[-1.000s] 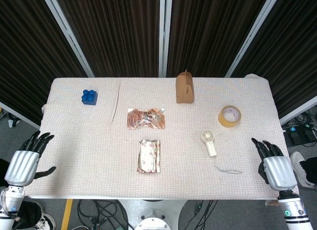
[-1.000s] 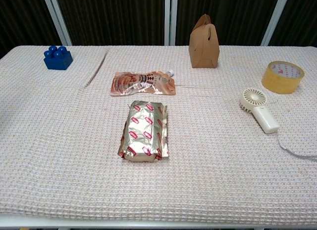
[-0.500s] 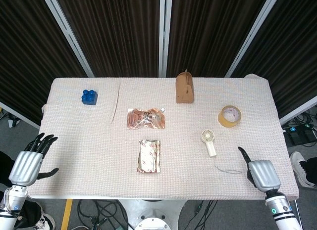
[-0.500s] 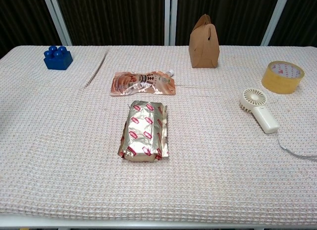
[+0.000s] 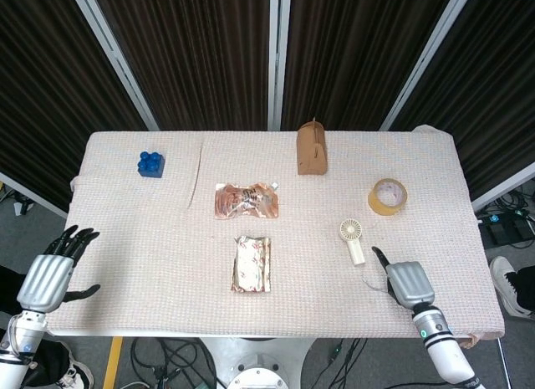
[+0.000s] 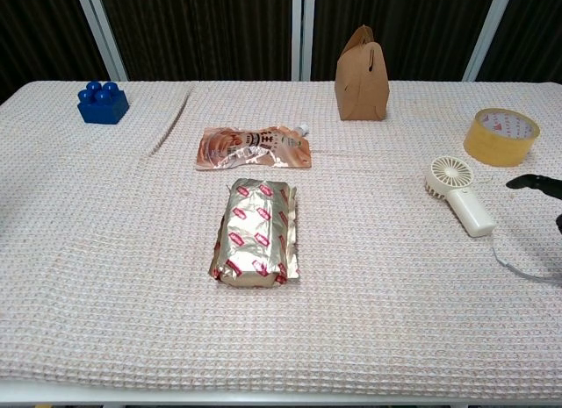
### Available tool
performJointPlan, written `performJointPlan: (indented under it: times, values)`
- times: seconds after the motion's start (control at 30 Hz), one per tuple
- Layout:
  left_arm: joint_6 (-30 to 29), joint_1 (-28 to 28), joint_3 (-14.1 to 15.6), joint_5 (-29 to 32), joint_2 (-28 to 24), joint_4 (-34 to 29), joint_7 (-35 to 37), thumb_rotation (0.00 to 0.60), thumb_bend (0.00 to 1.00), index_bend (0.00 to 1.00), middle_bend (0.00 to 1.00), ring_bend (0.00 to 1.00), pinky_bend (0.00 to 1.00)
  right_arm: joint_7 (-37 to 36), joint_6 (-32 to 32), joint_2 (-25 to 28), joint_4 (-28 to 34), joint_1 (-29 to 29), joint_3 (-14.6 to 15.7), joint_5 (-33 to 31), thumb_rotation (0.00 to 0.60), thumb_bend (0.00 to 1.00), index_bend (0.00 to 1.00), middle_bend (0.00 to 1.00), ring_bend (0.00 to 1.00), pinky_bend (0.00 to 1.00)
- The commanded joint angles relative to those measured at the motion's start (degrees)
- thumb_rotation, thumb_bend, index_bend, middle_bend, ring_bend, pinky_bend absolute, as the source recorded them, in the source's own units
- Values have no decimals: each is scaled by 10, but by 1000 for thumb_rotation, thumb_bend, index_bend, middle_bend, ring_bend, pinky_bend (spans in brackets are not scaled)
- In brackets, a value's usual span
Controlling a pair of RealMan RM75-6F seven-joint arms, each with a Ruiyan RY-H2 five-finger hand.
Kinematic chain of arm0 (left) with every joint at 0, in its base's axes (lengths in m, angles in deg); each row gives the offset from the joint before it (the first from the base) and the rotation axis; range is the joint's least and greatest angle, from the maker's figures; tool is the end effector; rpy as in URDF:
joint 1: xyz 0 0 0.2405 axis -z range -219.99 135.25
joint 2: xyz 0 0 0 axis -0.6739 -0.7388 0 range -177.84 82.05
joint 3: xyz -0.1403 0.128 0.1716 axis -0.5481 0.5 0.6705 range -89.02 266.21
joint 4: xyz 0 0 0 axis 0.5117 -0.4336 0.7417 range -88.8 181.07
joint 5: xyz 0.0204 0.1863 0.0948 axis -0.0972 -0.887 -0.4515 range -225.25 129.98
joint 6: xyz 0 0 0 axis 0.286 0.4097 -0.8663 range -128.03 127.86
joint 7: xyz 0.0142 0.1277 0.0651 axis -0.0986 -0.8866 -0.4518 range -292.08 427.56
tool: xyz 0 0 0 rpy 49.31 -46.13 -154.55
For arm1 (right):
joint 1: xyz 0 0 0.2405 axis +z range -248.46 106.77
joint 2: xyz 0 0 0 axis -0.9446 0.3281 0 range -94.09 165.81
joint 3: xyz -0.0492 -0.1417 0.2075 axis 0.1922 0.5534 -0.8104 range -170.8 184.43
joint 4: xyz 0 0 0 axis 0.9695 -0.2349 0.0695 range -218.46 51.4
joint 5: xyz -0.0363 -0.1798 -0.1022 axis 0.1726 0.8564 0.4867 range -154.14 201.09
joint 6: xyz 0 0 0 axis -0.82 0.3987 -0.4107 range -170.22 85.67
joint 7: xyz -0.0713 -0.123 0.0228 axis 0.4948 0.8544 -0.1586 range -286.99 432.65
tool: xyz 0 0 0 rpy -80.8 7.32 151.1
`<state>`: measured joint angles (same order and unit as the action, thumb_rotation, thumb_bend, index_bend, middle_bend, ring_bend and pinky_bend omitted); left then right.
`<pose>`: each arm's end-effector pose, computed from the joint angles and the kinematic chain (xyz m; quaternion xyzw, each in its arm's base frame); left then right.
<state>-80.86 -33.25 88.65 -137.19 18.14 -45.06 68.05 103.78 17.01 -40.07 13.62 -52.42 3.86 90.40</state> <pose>-0.2986 0.1917 0.1298 -0.6480 -0.3909 -0.3859 0.5275 -0.2717 -0.2260 0.0332 0.7310 -0.4227 0.2112 0.4923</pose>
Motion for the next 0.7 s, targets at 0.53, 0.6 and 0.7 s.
performJointPlan:
  times: [0.53, 0.6, 0.7]
  values:
    - [-9, 0, 4, -14, -12, -11, 20, 600, 0, 122, 104, 33, 217, 54, -41, -34, -5, 73, -9, -109, 600, 1000, 0, 968, 913, 855]
    - [-9, 0, 4, -14, -12, -11, 20, 600, 0, 122, 103, 33, 216, 55, -41, -37, -7, 78, -8, -115, 600, 1000, 0, 968, 912, 854]
    - [-10, 0, 4, -13, -11, -10, 20, 600, 0, 123, 103, 33, 216, 55, -38, -40, -10, 83, -7, -121, 600, 1000, 0, 968, 912, 854]
